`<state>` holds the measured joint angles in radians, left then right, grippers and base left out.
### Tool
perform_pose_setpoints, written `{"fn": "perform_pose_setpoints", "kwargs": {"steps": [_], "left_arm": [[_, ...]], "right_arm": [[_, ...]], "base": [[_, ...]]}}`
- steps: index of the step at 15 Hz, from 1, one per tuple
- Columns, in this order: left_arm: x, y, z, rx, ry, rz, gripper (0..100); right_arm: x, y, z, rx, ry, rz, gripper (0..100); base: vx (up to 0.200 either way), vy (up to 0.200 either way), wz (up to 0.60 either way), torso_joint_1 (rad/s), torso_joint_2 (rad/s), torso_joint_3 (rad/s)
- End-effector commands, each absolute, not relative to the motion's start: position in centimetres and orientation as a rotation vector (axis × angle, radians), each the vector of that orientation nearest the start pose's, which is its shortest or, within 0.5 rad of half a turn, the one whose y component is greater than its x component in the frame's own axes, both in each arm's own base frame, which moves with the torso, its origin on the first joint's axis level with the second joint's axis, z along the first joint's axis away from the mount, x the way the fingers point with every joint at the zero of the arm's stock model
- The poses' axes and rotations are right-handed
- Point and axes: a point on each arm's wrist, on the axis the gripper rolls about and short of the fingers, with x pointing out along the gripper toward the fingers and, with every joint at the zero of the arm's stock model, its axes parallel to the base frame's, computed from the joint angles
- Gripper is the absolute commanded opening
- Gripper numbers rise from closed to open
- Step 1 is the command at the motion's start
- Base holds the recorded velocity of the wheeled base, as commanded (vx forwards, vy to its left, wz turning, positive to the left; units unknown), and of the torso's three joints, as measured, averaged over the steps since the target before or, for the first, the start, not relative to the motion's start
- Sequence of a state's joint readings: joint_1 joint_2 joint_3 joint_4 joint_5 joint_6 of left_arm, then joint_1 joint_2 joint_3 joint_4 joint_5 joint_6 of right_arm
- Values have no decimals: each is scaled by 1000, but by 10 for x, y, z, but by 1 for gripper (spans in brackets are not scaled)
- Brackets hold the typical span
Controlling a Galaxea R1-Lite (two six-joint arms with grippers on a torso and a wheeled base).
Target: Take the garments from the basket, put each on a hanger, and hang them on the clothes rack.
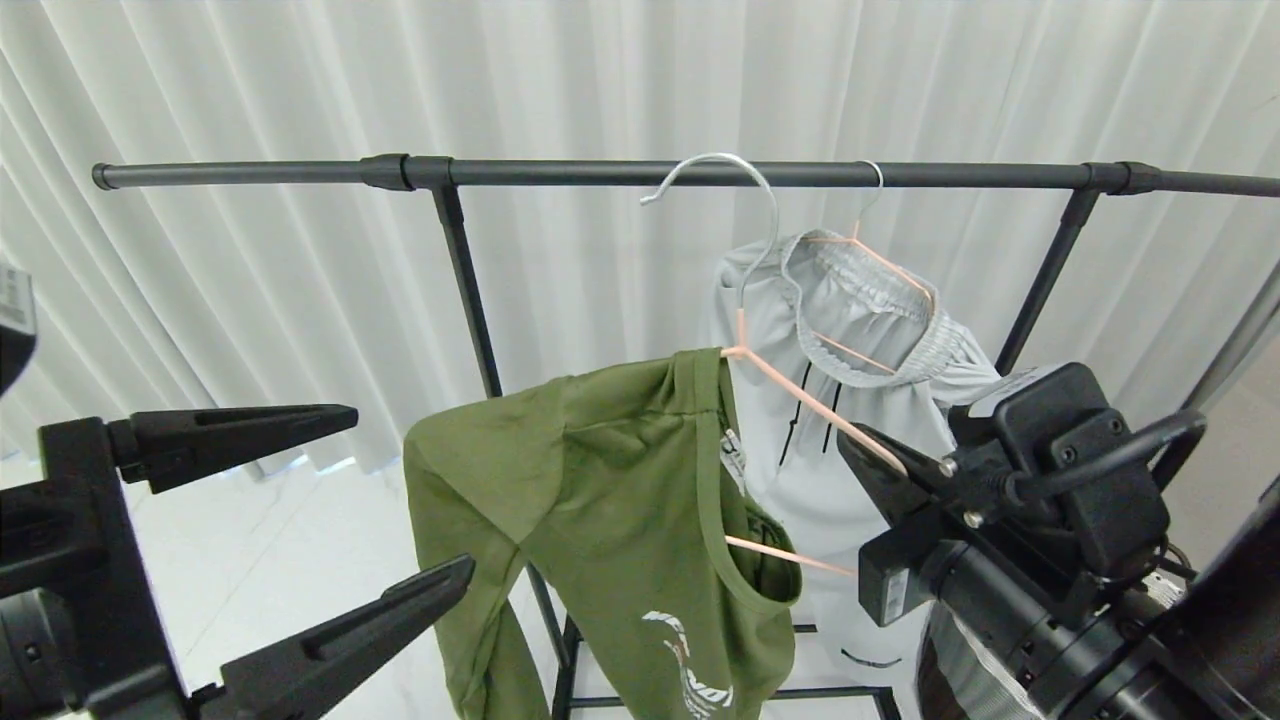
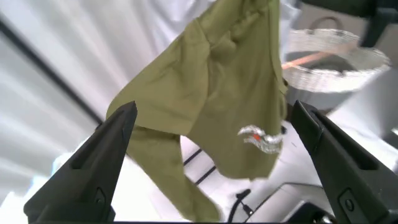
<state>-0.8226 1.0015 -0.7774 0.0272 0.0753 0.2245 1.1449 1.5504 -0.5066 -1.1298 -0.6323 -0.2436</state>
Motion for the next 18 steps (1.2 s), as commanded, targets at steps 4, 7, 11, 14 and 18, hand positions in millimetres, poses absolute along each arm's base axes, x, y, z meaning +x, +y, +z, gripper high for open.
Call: {"fn": "perform_pose_setpoints", "kwargs": {"steps": [4,7,11,14,18], "left_arm": [[126,-109,254,328,168,-861,100],[145,-127,241,385,191,-971,100],[162,-139,235,366,158,-1056,100],[166,-143,229,373,180,-1063,100],[165,-143,227,385,176,-1086,100]], "right_arm": [[104,202,196,-226,-146,537,0],[101,203,195,-240,-150,550,0],[93,207,195,-260,-163,589,0],[87,211,194,-264,-163,618,0],[85,208,192,-283,-164,625,0]], "base": [[0,0,0,0,0,0],[0,0,0,0,0,0],[0,0,0,0,0,0],[0,0,0,0,0,0],[0,0,0,0,0,0]]}}
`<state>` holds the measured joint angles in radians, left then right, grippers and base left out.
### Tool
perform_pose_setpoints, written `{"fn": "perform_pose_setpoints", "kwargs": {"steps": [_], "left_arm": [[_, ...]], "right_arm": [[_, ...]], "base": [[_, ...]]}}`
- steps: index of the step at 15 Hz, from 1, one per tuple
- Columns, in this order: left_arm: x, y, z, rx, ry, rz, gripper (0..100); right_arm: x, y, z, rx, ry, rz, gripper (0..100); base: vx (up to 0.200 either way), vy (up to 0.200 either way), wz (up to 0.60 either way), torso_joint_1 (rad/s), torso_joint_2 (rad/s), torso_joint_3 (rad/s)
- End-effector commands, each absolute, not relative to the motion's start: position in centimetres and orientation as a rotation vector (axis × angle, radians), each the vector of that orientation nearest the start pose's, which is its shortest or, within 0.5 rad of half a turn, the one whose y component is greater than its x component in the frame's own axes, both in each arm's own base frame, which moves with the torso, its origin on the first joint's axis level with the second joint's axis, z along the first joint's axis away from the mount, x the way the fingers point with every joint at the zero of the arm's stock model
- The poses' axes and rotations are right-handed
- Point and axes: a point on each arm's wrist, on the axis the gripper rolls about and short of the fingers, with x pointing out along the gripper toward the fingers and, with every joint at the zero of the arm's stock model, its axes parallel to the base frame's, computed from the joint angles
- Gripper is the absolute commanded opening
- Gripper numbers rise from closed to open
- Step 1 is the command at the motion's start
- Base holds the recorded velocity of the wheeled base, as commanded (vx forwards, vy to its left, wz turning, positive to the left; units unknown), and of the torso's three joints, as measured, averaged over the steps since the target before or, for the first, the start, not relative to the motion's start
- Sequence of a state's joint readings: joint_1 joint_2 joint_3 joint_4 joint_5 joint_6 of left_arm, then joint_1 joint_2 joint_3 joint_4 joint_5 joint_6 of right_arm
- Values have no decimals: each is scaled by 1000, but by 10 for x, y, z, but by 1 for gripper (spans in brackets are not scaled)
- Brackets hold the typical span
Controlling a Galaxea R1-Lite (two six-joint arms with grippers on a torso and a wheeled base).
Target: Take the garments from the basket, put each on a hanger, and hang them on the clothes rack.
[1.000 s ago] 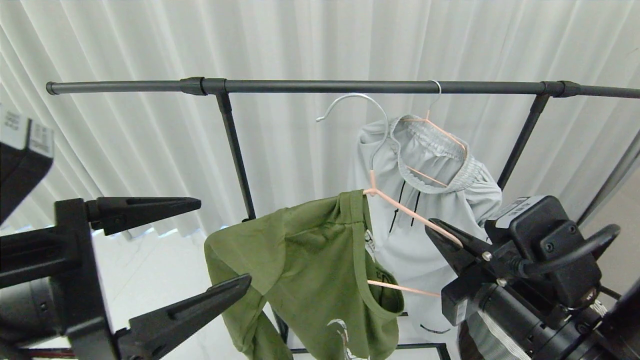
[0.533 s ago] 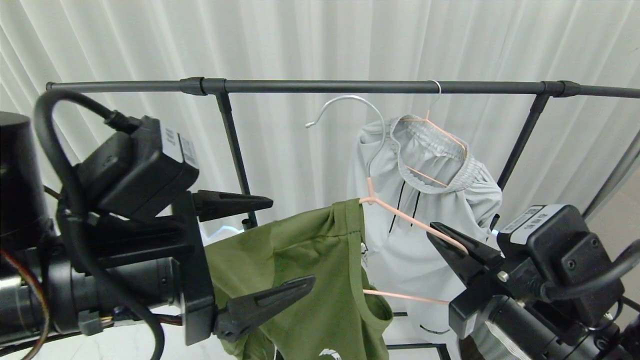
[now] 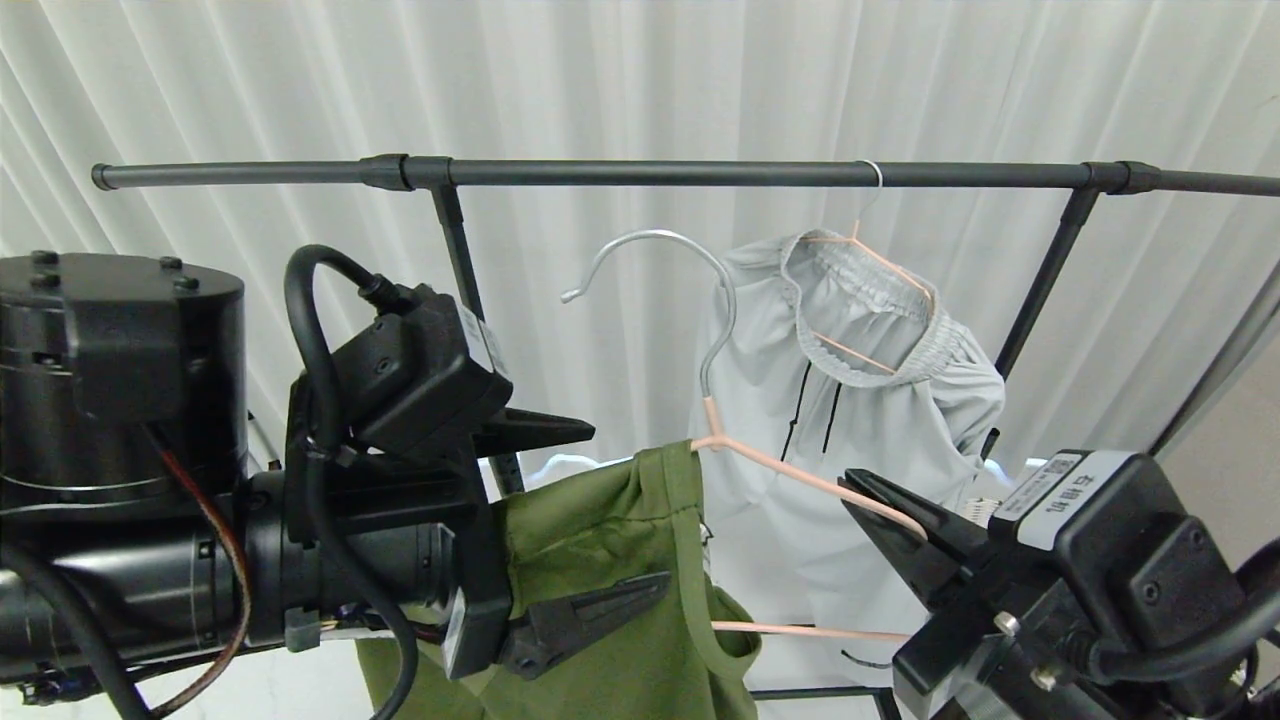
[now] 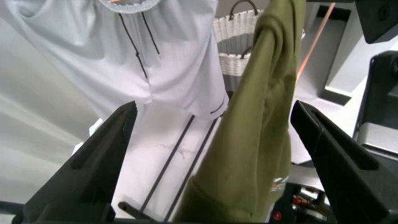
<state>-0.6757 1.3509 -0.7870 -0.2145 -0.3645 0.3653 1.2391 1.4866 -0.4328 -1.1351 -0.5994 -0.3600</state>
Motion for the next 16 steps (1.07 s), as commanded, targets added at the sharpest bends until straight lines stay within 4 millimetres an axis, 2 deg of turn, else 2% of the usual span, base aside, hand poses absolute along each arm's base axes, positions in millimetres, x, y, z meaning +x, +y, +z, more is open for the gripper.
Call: {"fn": "perform_pose_setpoints", "kwargs": {"steps": [1,3,4,14,15,16], "left_arm": [[165,-142,226,386,178,-1087,100],[163,-141,223,386,189,-1095,100],[163,-141,222,384,191,-1100,0],[161,-139,217,388,207,-1094,0],[161,-139,218,387,206,-1094,0],[161,-139,218,387,206,-1092,0]], "right_arm": [[84,208,192,-282,-165,625,0],[85,207,193,-278,-179,620,0],[84,206,192,-285,-182,620,0],[84,205,191,-301,-194,613,0],[84,205,191,-303,-193,614,100],[84,205,191,-305,-193,614,100]], "base": [[0,0,0,0,0,0],[0,0,0,0,0,0],[0,0,0,0,0,0],[0,0,0,0,0,0],[0,0,0,0,0,0],[0,0,0,0,0,0]]}}
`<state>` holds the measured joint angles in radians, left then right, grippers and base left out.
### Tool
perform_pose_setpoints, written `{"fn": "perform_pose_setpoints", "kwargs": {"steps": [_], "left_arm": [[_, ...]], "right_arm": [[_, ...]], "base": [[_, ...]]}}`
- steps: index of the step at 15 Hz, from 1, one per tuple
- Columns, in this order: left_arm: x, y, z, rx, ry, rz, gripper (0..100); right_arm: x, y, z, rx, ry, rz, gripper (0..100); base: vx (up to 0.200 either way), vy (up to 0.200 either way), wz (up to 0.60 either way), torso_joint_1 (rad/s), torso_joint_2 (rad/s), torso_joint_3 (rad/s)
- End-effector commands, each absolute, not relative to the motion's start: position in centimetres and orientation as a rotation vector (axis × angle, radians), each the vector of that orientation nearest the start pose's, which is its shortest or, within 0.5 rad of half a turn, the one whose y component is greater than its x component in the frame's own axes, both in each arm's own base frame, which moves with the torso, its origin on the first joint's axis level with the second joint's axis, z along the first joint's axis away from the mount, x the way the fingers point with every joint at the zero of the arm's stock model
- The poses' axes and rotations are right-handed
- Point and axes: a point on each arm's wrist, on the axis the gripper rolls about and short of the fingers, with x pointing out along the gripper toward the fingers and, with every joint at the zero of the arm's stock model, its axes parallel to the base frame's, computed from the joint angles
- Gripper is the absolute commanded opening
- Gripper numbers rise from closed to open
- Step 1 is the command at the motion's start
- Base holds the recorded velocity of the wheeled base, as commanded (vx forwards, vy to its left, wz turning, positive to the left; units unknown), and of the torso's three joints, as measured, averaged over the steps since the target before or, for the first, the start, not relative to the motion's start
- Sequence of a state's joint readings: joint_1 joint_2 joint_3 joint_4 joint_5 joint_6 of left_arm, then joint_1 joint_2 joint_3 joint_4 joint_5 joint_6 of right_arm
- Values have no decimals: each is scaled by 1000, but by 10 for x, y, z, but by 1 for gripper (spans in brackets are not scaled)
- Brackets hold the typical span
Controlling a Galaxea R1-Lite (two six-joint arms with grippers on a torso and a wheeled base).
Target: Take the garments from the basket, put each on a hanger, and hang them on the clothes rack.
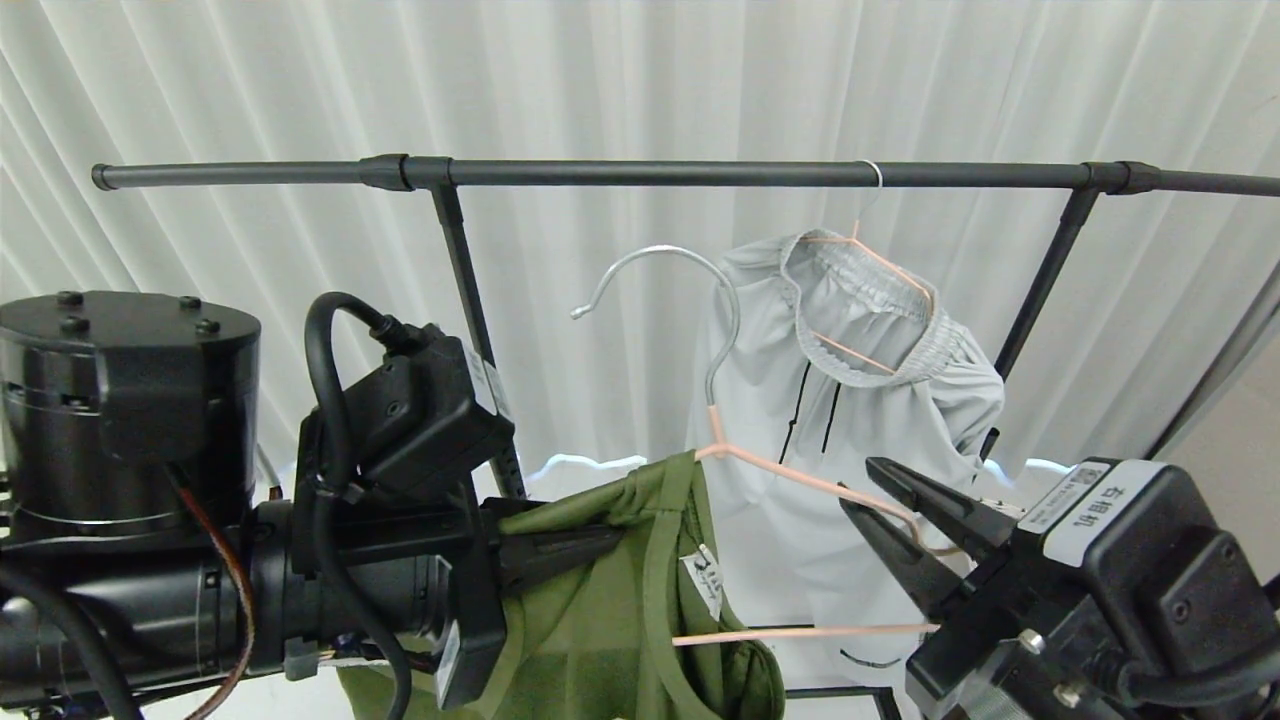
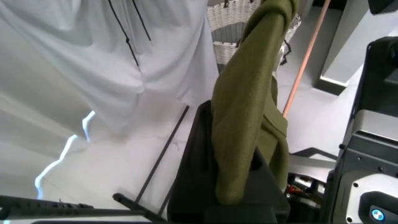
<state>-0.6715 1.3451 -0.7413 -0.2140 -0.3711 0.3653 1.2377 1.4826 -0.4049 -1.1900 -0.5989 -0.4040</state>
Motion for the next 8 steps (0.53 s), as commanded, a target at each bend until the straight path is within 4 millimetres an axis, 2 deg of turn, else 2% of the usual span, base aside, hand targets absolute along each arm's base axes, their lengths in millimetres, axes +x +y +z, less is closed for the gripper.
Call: {"fn": "perform_pose_setpoints", "kwargs": {"steps": [1,4,8], "left_arm": [[161,-138,218,388,203,-1089,0],[158,-134,221,396,186,-1061,0],[160,-122,211,579,124,-924,0]], "right_arm": [[85,204,191,-305,-195,610,100],[88,201,193,-300,-195,586,100],[96,197,194,-287,-186,551,100]], "base": [[0,0,0,0,0,0],[0,0,0,0,0,0],[0,0,0,0,0,0]]}}
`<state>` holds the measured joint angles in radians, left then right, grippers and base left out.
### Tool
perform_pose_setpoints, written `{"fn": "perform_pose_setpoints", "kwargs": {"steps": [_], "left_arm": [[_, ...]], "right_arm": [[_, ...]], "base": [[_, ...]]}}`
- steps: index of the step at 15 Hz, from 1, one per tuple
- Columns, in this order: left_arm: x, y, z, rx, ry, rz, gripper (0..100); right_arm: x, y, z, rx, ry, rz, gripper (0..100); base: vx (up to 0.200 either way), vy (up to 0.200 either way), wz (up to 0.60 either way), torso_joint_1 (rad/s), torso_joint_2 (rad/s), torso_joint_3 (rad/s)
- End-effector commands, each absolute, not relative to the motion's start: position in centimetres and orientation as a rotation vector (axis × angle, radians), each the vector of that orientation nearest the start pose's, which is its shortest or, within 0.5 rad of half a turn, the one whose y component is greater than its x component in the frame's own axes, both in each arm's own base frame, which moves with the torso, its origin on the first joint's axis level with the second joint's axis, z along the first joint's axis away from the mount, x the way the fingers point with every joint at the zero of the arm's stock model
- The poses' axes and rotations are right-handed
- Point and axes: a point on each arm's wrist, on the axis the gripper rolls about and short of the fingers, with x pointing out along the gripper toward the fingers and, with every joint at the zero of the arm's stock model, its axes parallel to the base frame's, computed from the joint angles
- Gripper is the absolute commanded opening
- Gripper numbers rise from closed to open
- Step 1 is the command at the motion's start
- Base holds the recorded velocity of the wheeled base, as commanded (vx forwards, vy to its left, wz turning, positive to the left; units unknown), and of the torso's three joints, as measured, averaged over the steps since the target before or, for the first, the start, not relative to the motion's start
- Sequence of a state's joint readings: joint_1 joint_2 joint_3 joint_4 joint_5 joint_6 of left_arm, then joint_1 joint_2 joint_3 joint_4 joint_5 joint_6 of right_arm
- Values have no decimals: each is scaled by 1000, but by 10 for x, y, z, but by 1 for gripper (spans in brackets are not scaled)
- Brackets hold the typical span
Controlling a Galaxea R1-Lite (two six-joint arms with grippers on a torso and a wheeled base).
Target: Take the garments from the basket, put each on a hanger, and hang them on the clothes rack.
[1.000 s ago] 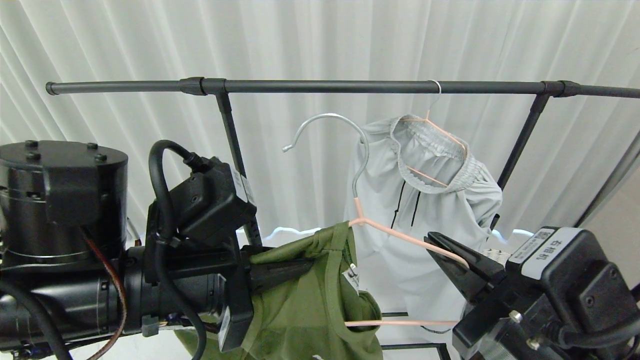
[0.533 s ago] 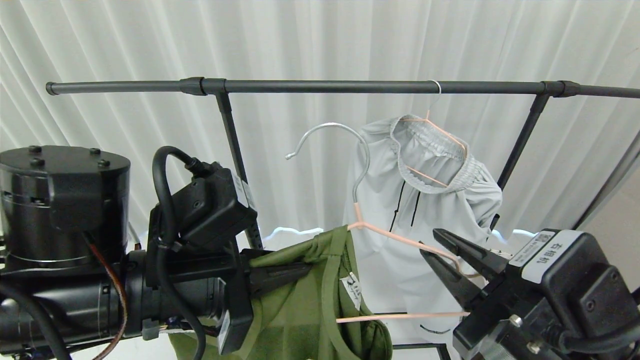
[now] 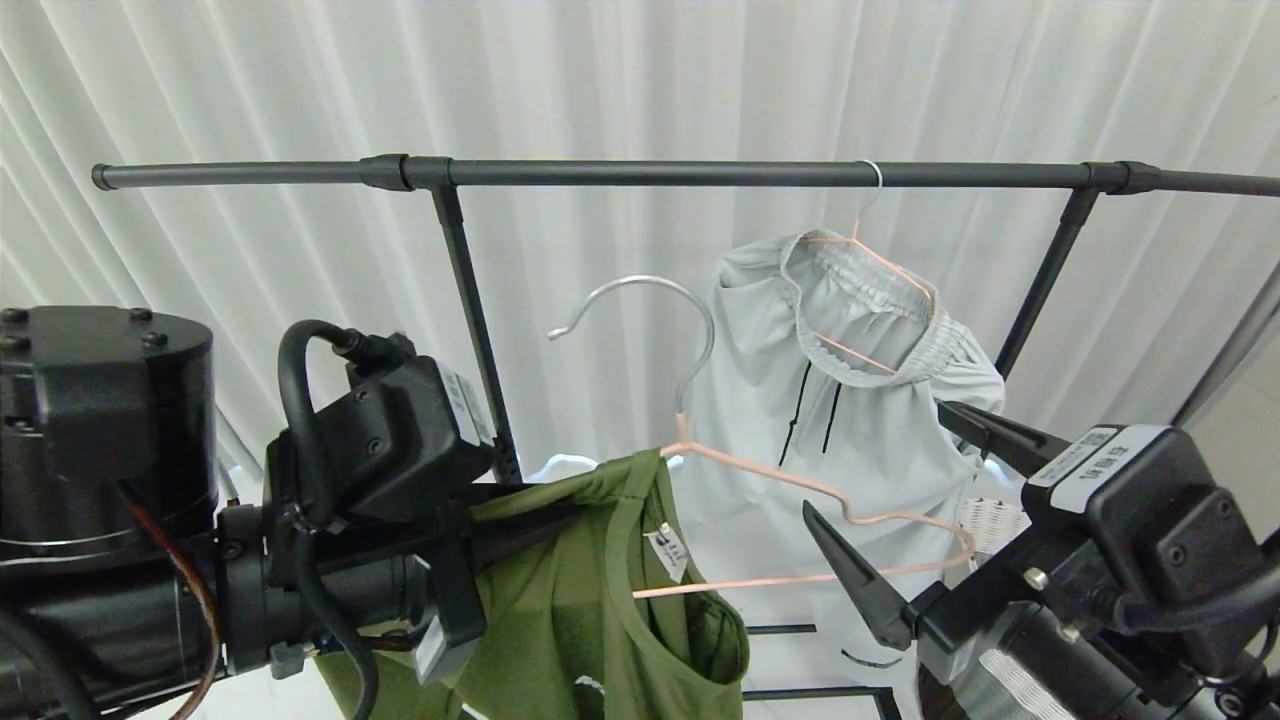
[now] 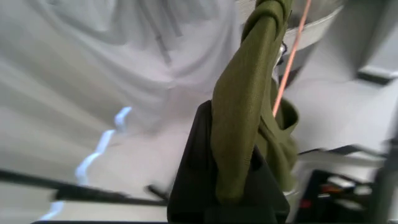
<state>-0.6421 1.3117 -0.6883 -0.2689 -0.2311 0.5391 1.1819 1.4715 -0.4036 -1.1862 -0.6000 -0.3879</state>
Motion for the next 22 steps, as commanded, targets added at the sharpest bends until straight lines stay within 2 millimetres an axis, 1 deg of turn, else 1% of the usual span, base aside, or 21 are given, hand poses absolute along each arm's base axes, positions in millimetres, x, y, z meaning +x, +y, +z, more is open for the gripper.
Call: {"fn": "perform_pose_setpoints", "kwargs": {"steps": [1,4,6,8,10,12,14,15,17,20,22], "left_arm": [[162,-120,212,592,115,-888,0],[166,-119,222,609,108,-744,0],[169,-119,230,571,106,-674,0],[171,-120,241,528,88,-629,0],[169,-120,252,509,52,-623,0],[165,-121,260,498,18,-632,0],[163,-121,264,493,0,-635,0],[162,-121,267,490,-9,-634,0],[163,-121,272,483,-23,-632,0],[158,-124,276,447,-36,-653,0],[157,-125,277,445,-39,-659,0]], "right_arm": [[96,198,193,-273,-180,552,100],[97,202,190,-237,-141,564,100],[97,208,191,-199,-86,584,100],[92,219,194,-149,-2,629,100],[93,228,191,-109,114,633,100],[101,246,187,-18,198,609,100],[116,267,181,74,241,570,100],[123,275,177,101,257,554,100],[138,283,173,143,267,509,100],[152,291,172,167,249,484,100],[162,295,168,170,248,462,100]], "base": [[0,0,0,0,0,0],[0,0,0,0,0,0],[0,0,0,0,0,0],[0,0,0,0,0,0],[0,0,0,0,0,0],[0,0,0,0,0,0],[0,0,0,0,0,0],[0,0,0,0,0,0],[0,0,0,0,0,0],[0,0,0,0,0,0],[0,0,0,0,0,0]]}}
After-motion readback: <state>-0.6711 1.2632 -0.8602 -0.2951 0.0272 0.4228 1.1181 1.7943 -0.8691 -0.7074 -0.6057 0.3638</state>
